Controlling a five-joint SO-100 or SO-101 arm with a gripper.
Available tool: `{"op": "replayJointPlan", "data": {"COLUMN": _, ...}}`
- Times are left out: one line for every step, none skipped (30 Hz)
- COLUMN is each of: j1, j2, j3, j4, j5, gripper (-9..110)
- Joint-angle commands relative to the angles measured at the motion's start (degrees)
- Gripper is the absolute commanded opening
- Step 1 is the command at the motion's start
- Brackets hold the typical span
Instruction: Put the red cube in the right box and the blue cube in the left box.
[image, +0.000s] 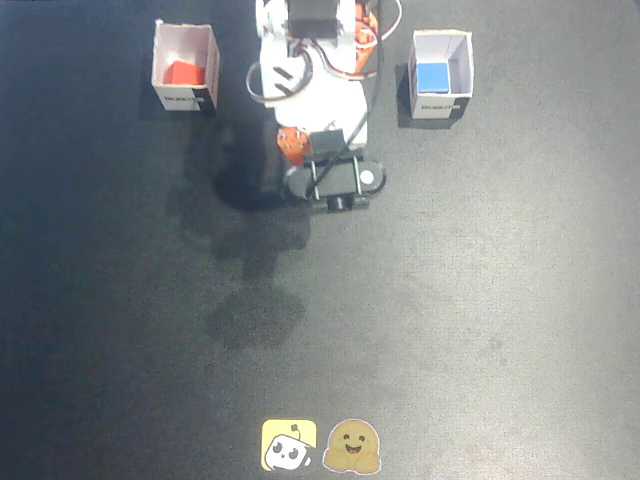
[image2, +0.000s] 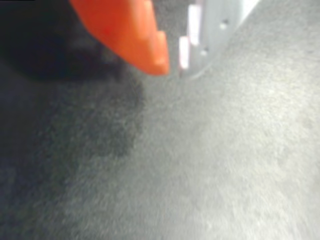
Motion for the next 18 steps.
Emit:
{"op": "replayJointPlan", "data": {"j1": 0.09, "j2": 6.06, "j3": 2.64, "j4": -1.41, "j5": 3.6, "gripper": 0}}
{"op": "replayJointPlan", "data": {"j1": -0.44, "j2": 7.91, "j3": 4.04, "j4": -1.41, "j5": 5.1, "gripper": 0}}
{"op": "replayJointPlan", "data": {"j1": -0.79, "j2": 10.55, "j3": 5.45, "j4": -1.23, "j5": 5.89, "gripper": 0}}
{"op": "replayJointPlan", "data": {"j1": -0.88, "j2": 13.27, "j3": 7.29, "j4": -1.14, "j5": 6.68, "gripper": 0}}
{"op": "replayJointPlan", "data": {"j1": -0.88, "j2": 16.35, "j3": 9.05, "j4": -1.14, "j5": 7.03, "gripper": 0}}
{"op": "replayJointPlan", "data": {"j1": -0.88, "j2": 19.42, "j3": 10.99, "j4": -1.14, "j5": 7.12, "gripper": 0}}
{"op": "replayJointPlan", "data": {"j1": -0.88, "j2": 22.5, "j3": 12.83, "j4": -0.79, "j5": 7.38, "gripper": 0}}
{"op": "replayJointPlan", "data": {"j1": -0.88, "j2": 26.02, "j3": 14.59, "j4": -0.26, "j5": 7.38, "gripper": 0}}
{"op": "replayJointPlan", "data": {"j1": -0.88, "j2": 29.88, "j3": 16.44, "j4": 0.79, "j5": 7.38, "gripper": 0}}
{"op": "replayJointPlan", "data": {"j1": -0.88, "j2": 30.06, "j3": 17.58, "j4": 0.44, "j5": 8.0, "gripper": 0}}
{"op": "replayJointPlan", "data": {"j1": -0.88, "j2": 30.06, "j3": 18.19, "j4": -0.62, "j5": 7.91, "gripper": 0}}
{"op": "replayJointPlan", "data": {"j1": -0.88, "j2": 30.06, "j3": 18.28, "j4": -1.23, "j5": 7.56, "gripper": 0}}
{"op": "replayJointPlan", "data": {"j1": -0.7, "j2": 30.06, "j3": 18.28, "j4": -1.05, "j5": 7.56, "gripper": 0}}
{"op": "replayJointPlan", "data": {"j1": -0.53, "j2": 30.06, "j3": 18.37, "j4": -0.18, "j5": 7.82, "gripper": 0}}
{"op": "replayJointPlan", "data": {"j1": -0.44, "j2": 30.06, "j3": 18.37, "j4": 0.7, "j5": 8.17, "gripper": 0}}
{"op": "replayJointPlan", "data": {"j1": -0.26, "j2": 30.06, "j3": 18.37, "j4": 1.23, "j5": 8.26, "gripper": 0}}
{"op": "replayJointPlan", "data": {"j1": -0.18, "j2": 30.06, "j3": 18.37, "j4": 1.76, "j5": 8.35, "gripper": 0}}
{"op": "replayJointPlan", "data": {"j1": -0.18, "j2": 30.06, "j3": 18.37, "j4": 2.99, "j5": 8.88, "gripper": 0}}
